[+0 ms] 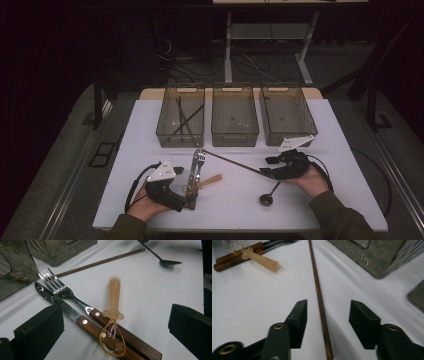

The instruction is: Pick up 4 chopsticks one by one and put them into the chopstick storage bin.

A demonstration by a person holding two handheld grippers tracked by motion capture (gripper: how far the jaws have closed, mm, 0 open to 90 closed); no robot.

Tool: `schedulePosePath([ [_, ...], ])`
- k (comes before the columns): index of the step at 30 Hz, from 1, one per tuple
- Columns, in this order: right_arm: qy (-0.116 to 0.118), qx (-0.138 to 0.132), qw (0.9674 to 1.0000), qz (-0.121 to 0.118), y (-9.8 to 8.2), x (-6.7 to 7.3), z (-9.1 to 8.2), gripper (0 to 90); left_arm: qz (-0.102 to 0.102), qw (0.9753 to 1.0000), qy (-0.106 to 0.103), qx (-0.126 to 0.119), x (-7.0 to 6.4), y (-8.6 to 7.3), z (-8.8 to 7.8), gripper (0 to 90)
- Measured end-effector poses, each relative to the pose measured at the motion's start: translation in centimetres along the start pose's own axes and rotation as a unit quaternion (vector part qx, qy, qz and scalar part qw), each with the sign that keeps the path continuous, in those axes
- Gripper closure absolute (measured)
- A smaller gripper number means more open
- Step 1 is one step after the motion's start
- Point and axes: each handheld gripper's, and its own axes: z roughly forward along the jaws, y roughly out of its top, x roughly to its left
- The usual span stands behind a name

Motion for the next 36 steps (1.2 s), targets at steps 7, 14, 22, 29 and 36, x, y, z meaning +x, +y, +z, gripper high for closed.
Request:
schedulePosePath([
  [7, 0.01, 0.02, 0.9997, -0.012, -0.2, -0.1, 1.2, 66.4, 0.001, 1.0, -0.001, 0.0, 0.0, 0.0, 0.0, 0.0],
  [14, 0.007, 0.028, 0.9992, -0.029, -0.2, -0.1, 2.0, 74.8, 0.001, 1.0, -0.002, 0.001, 0.0, 0.0, 0.1, 0.0],
  [22, -0.004, 0.035, 0.9981, -0.051, -0.3, 0.3, 2.6, 82.3, 0.002, 1.0, -0.002, 0.004, 0.0, 0.0, 0.1, 0.0],
  [29, -0.001, 0.031, 0.9983, -0.05, -0.4, 0.2, 2.6, 83.8, 0.002, 1.0, -0.001, 0.002, 0.0, 0.0, 0.0, 0.0],
  [36, -0.002, 0.033, 0.9978, -0.057, -0.3, 0.3, 2.6, 84.1, 0.002, 1.0, -0.001, 0.002, 0.0, 0.0, 0.0, 0.0],
])
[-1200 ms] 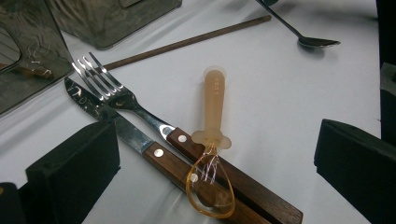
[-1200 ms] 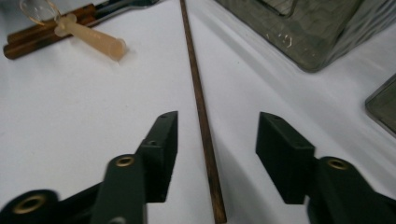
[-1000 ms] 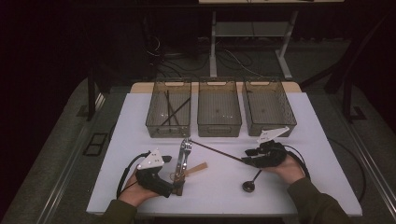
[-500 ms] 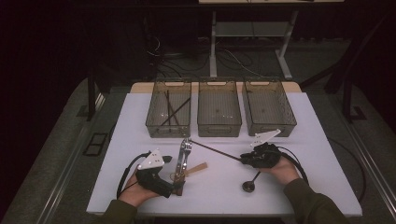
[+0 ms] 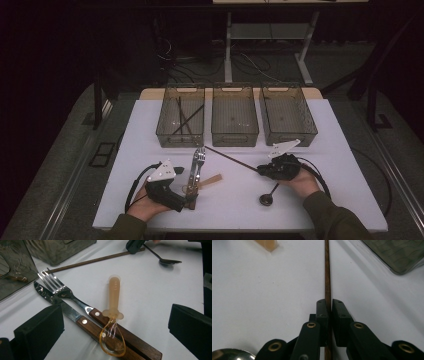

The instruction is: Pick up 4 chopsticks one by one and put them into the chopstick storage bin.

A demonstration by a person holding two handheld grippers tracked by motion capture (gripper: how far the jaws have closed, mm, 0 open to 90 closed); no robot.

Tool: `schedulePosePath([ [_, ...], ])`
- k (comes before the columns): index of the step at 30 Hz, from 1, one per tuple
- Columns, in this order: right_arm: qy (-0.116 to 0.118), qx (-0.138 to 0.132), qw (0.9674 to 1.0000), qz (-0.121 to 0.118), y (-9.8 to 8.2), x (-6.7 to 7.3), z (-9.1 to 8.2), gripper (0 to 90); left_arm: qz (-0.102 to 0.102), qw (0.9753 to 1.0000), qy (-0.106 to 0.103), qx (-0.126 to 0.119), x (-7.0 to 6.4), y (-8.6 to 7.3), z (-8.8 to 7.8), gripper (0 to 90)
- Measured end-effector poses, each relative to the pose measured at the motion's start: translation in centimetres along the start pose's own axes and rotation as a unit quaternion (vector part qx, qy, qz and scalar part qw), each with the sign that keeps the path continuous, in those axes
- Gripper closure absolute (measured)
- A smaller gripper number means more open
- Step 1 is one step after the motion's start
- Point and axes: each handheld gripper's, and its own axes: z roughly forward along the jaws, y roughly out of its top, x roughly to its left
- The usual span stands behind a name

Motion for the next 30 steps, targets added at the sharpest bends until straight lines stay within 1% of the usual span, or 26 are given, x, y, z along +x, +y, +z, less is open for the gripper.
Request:
schedulePosePath([
  [6, 0.003, 0.0, 1.0, 0.0, 0.1, 0.0, -0.2, 84.1, 0.001, 1.0, 0.0, 0.0, 0.0, 0.0, 0.0, 0.0],
  [8, 0.008, -0.01, 0.9999, 0.001, 0.3, -0.1, -0.5, 84.1, 0.0, 1.0, 0.0, -0.001, 0.0, 0.0, 0.0, 0.0],
  [11, 0.01, -0.021, 0.9997, 0.006, 0.3, -0.3, -1.3, 84.1, 0.001, 1.0, 0.0, 0.0, 0.0, 0.0, 0.0, 0.0],
  [17, 0.015, -0.037, 0.9991, 0.011, 0.3, -0.7, -2.5, 84.2, 0.0, 1.0, 0.001, -0.001, 0.0, 0.0, 0.0, 0.0],
  [25, 0.032, -0.065, 0.9973, 0.015, 0.5, -0.8, -4.2, 84.2, 0.001, 1.0, 0.0, -0.002, 0.0, 0.0, -0.1, 0.0],
  [30, 0.039, -0.079, 0.996, 0.011, 0.7, -0.7, -5.1, 84.1, -0.001, 1.0, 0.0, -0.003, 0.0, 0.0, -0.1, 0.0],
])
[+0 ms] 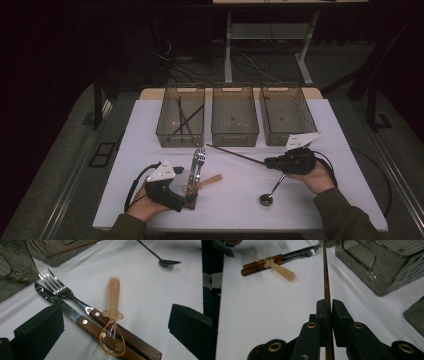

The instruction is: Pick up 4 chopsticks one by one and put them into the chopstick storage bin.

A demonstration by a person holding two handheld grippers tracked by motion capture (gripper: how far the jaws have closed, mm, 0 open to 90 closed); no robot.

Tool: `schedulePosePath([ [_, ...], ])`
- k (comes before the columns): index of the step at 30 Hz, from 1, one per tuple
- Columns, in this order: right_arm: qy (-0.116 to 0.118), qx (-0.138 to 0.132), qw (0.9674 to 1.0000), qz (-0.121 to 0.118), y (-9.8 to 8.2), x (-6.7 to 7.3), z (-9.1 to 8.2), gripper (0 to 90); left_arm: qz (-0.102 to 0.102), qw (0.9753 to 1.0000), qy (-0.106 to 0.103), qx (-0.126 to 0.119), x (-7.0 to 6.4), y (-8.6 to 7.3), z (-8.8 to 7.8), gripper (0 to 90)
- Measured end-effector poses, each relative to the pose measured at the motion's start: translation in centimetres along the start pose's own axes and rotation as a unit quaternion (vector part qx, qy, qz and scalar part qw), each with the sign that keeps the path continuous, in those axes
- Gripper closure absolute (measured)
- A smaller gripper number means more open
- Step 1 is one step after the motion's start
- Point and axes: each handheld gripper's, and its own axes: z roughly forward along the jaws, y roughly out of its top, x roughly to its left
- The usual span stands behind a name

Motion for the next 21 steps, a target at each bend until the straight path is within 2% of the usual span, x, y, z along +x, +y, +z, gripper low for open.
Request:
schedulePosePath([
  [18, 0.022, -0.058, 0.998, -0.002, 1.3, 0.6, -2.2, 84.1, 0.001, 1.0, 0.0, 0.0, 0.0, 0.0, 0.0, 0.0],
  [21, 0.017, -0.064, 0.9978, -0.001, 1.5, 0.6, -2.4, 84.1, 0.0, 1.0, 0.0, 0.0, 0.0, 0.0, 0.0, 0.0],
])
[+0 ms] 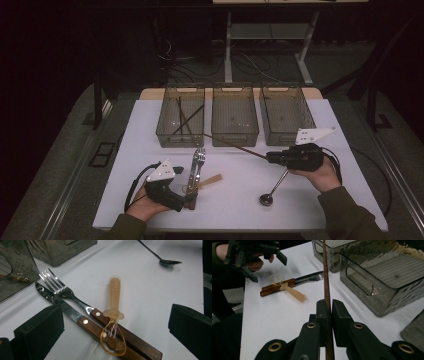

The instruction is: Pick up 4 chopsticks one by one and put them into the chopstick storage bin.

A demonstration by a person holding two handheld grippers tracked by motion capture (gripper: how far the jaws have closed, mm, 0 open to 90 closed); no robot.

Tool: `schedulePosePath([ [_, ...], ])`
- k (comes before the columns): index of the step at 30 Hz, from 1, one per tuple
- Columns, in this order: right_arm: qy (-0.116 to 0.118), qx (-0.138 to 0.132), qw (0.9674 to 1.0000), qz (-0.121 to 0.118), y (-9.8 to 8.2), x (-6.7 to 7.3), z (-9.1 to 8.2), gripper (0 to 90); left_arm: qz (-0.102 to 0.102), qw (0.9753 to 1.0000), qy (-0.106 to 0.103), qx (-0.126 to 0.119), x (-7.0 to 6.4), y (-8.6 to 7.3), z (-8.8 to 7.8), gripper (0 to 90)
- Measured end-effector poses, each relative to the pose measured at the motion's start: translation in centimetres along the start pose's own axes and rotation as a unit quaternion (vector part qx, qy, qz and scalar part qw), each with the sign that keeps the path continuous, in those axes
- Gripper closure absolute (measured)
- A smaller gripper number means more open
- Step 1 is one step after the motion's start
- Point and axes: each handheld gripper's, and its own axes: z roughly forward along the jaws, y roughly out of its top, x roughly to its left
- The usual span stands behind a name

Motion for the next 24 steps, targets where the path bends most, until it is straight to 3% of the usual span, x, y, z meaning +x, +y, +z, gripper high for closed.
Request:
schedulePosePath([
  [13, -0.033, -0.011, 0.9993, 0.014, 1.7, 0.1, 0.4, 84.1, 0.002, 1.0, 0.002, 0.003, 0.1, 0.0, 0.1, 0.0],
  [24, -0.057, -0.008, 0.9978, 0.033, 2.7, -0.2, 1.9, 84.1, -0.001, 1.0, 0.003, 0.007, 0.1, -0.1, 0.1, 0.0],
])
